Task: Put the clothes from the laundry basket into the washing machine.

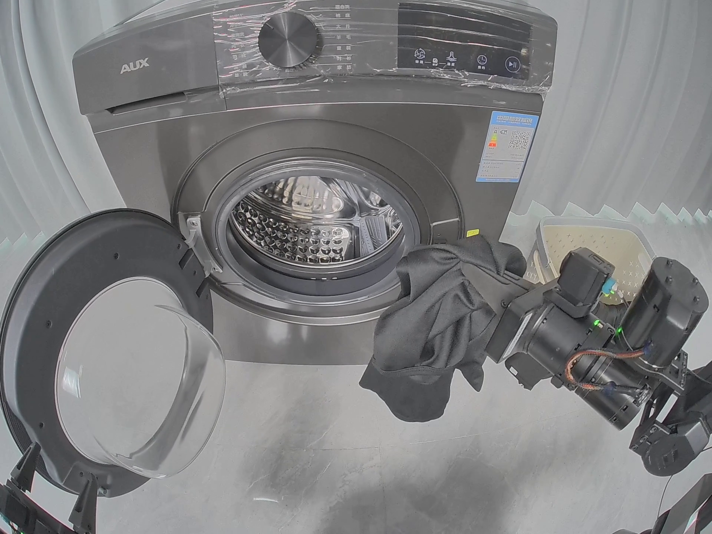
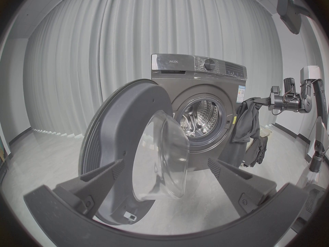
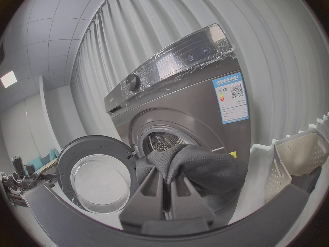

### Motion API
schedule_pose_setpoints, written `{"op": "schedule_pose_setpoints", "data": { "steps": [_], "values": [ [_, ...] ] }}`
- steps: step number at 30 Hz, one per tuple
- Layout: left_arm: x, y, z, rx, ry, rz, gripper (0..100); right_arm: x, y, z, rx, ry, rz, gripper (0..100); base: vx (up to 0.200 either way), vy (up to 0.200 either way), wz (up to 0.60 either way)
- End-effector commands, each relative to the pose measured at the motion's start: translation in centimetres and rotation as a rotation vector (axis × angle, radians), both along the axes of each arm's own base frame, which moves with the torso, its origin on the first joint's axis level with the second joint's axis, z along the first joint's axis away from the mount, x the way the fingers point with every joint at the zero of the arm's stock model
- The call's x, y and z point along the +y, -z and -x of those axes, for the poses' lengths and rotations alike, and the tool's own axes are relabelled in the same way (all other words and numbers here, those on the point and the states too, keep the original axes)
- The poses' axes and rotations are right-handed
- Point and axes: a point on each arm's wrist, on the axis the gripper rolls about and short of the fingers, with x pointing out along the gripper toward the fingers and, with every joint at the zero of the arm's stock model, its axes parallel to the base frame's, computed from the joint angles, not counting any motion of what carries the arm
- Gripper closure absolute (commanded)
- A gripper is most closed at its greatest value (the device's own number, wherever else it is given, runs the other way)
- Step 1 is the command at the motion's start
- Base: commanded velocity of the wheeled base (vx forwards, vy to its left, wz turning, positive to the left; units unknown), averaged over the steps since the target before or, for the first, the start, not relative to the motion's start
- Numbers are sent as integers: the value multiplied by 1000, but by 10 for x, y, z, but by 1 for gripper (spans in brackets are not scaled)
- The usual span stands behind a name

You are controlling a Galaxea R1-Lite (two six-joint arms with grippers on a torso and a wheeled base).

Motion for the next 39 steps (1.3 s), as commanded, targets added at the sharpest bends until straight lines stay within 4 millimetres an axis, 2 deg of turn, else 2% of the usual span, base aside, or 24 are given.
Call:
{"op": "schedule_pose_setpoints", "data": {
  "steps": [1, 19, 26, 30, 35, 36, 37, 38, 39],
  "values": [
    [0, 5, 0, 0, 1, 0, 0, 2, 3, -1, 10, -3, 8, 100, 0, 200, 0],
    [-1, 4, 0, -11, 39, -43, 0, 5, 6, -6, 8, 1, 20, 100, 0, 0, 0],
    [-1, 4, 0, -13, 45, -49, 0, 13, -9, -17, -37, 32, -24, 100, 0, 0, 0],
    [-1, 4, 0, -15, 56, -55, 0, 24, -2, -31, -33, 39, -11, 100, 0, 0, 0],
    [-1, 4, 0, -17, 57, -57, 0, 35, 7, -37, -37, 26, -12, 100, 0, 0, 0],
    [-1, -1, 1, -47, 43, -35, 0, 41, 9, -39, -56, 9, -23, 100, 0, 0, 0],
    [-1, -21, 6, -147, 52, -23, 0, 45, 9, -39, -69, 0, -34, 100, 0, 0, 0],
    [-2, -63, 19, -310, 44, -9, 0, 48, 6, -39, -90, -9, -54, 100, 0, 0, 0],
    [-3, -91, 26, -369, 48, -6, 0, 51, 5, -40, -98, -15, -61, 100, 0, 0, 0]
  ]
}}
